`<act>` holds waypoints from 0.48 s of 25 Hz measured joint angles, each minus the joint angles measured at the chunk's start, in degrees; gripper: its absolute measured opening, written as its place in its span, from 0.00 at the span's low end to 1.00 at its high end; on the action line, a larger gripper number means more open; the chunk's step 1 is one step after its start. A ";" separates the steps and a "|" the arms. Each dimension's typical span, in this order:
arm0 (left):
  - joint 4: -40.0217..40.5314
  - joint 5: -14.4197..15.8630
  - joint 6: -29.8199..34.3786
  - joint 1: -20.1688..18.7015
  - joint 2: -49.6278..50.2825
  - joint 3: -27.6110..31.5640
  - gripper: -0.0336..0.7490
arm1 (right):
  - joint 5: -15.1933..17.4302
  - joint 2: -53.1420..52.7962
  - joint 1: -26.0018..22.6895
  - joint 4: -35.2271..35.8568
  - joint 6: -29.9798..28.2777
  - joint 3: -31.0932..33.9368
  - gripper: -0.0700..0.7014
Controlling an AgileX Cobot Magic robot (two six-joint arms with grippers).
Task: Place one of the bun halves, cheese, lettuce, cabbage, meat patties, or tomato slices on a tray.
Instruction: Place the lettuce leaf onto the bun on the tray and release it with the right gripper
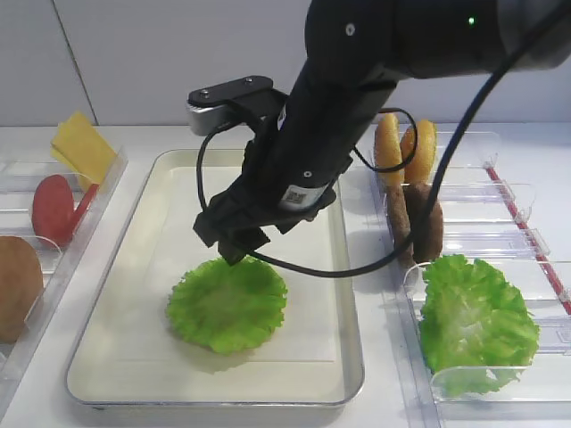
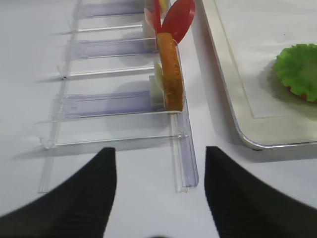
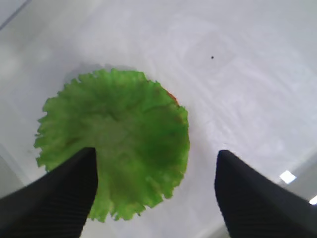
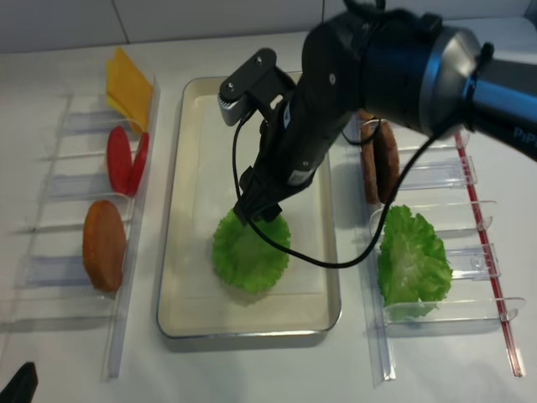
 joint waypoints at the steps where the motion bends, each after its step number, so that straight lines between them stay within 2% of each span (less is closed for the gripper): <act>1: 0.00 0.00 0.00 0.00 0.00 0.00 0.50 | 1.30 0.00 0.00 -1.34 -0.11 -0.74 0.77; 6: 0.00 0.00 0.00 0.00 0.00 0.00 0.50 | 6.38 -2.45 0.00 -7.91 0.01 -1.29 0.77; 12: 0.00 0.00 0.00 0.00 0.00 0.00 0.50 | 8.11 -8.30 0.00 -12.60 1.83 -1.65 0.77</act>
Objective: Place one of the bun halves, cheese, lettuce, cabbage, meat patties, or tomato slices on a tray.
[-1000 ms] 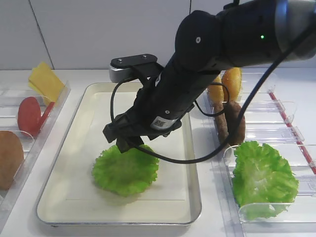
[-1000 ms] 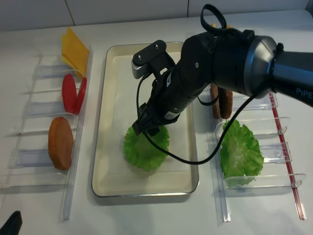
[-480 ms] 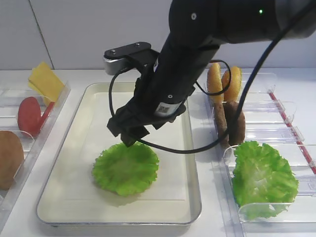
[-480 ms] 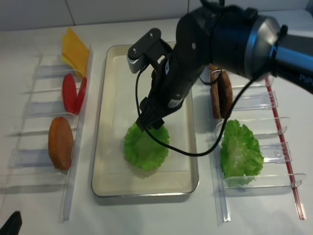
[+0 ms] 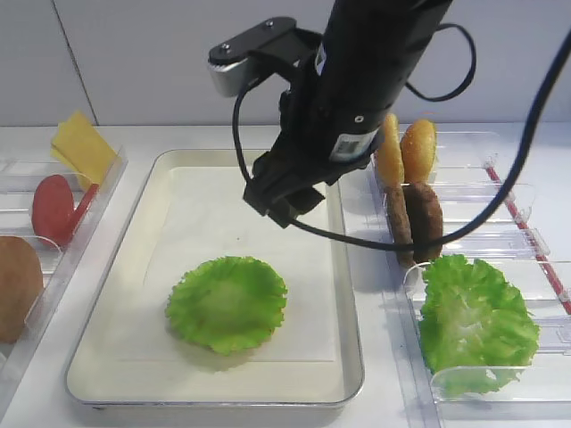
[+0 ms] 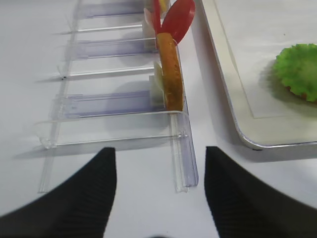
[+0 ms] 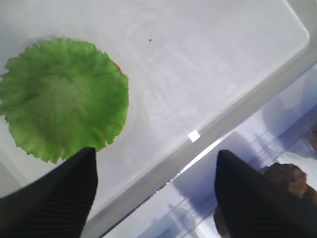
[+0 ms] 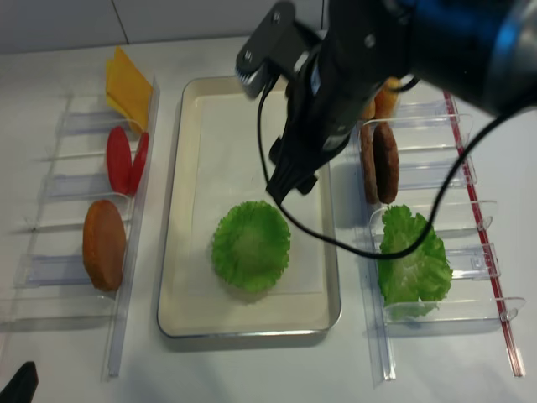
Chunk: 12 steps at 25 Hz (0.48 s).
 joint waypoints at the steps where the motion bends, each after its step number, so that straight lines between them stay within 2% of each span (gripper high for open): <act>1: 0.00 0.00 0.00 0.00 0.00 0.00 0.50 | 0.46 -0.64 -0.14 -0.64 0.29 0.00 0.77; 6: 0.00 0.00 0.00 0.00 0.00 0.00 0.50 | 1.77 -4.77 -4.71 0.85 0.89 1.00 0.77; 12: 0.00 0.00 0.00 0.00 0.00 0.00 0.50 | 1.77 -11.77 -11.13 2.27 0.89 6.32 0.77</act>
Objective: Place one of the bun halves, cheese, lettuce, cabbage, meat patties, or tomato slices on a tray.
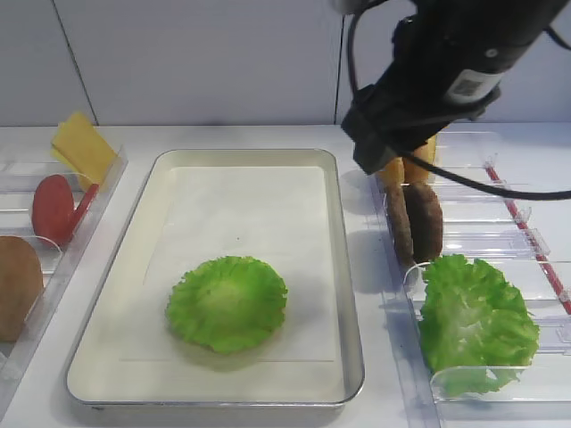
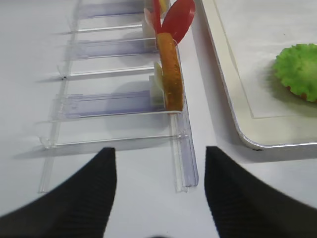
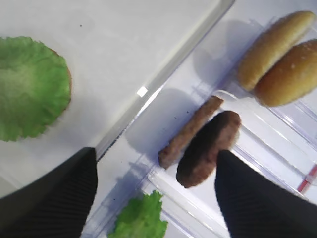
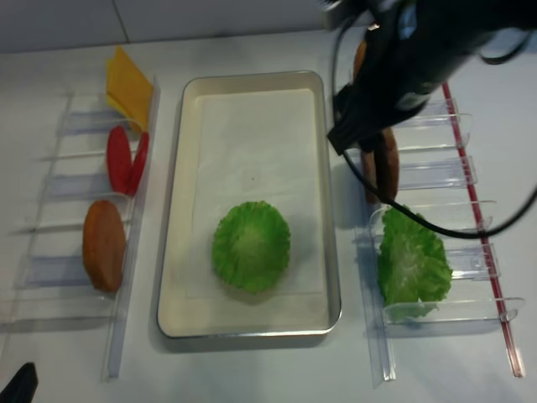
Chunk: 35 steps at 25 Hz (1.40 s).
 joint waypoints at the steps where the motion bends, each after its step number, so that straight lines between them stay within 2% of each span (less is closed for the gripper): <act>1: 0.00 0.00 0.00 0.00 0.00 0.00 0.50 | 0.00 -1.73 -1.14 0.11 0.00 1.07 0.77; 7: 0.00 0.00 0.00 0.00 0.00 0.00 0.50 | 0.21 -13.28 -7.74 0.41 -1.44 7.25 0.77; 18: 0.00 0.00 0.00 0.00 0.00 0.00 0.50 | -0.94 -37.41 -21.63 5.22 -5.52 24.59 0.77; 28: 0.00 0.00 0.00 0.00 0.00 0.00 0.50 | 5.72 -59.82 -22.95 -0.83 3.13 33.71 0.77; 35: 0.00 0.00 0.00 0.00 0.00 0.00 0.50 | 7.59 -68.16 -24.64 -1.01 5.80 37.43 0.77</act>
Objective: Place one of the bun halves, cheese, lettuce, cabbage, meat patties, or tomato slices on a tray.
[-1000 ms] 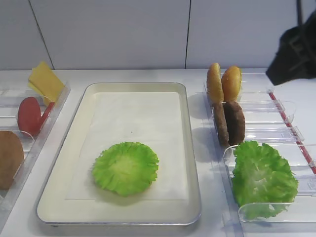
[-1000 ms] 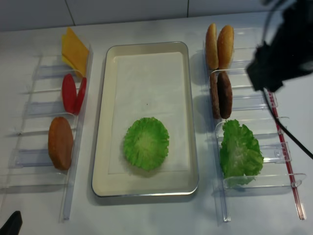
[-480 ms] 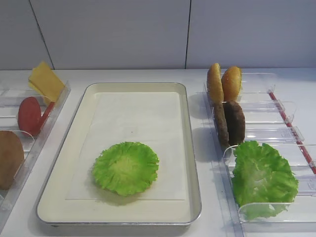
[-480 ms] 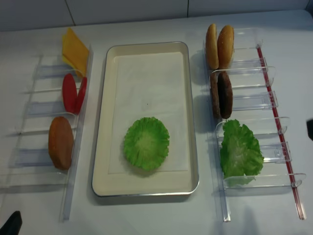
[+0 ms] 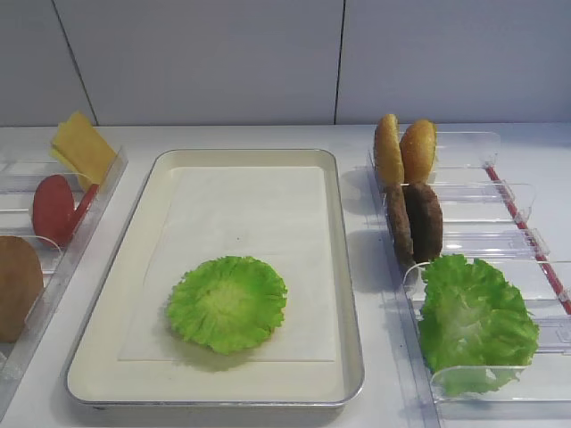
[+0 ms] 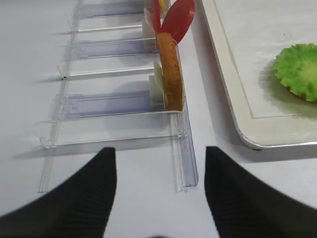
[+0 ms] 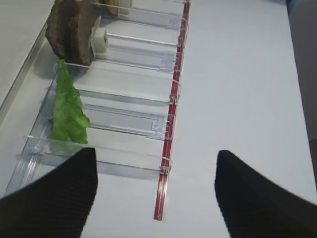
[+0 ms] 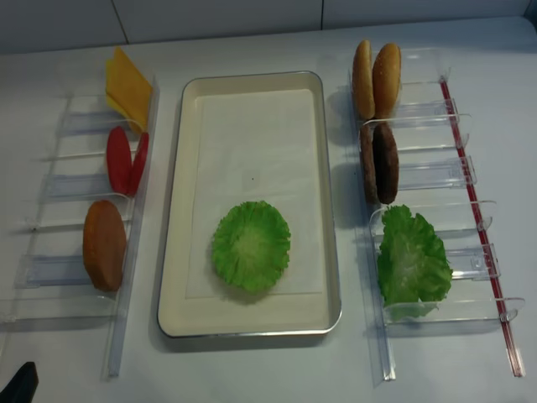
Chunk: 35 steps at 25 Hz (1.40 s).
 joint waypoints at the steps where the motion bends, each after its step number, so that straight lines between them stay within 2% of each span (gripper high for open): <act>1: 0.00 0.00 0.00 0.00 0.00 0.00 0.50 | 0.00 -1.04 -0.35 0.11 0.10 0.29 0.77; 13: 0.00 0.00 0.00 0.00 0.00 0.00 0.50 | -0.35 -14.36 -0.68 1.53 0.10 8.63 0.77; 35: 0.00 0.00 0.00 0.00 0.00 0.00 0.50 | -0.35 -15.23 -0.68 1.66 0.37 8.78 0.75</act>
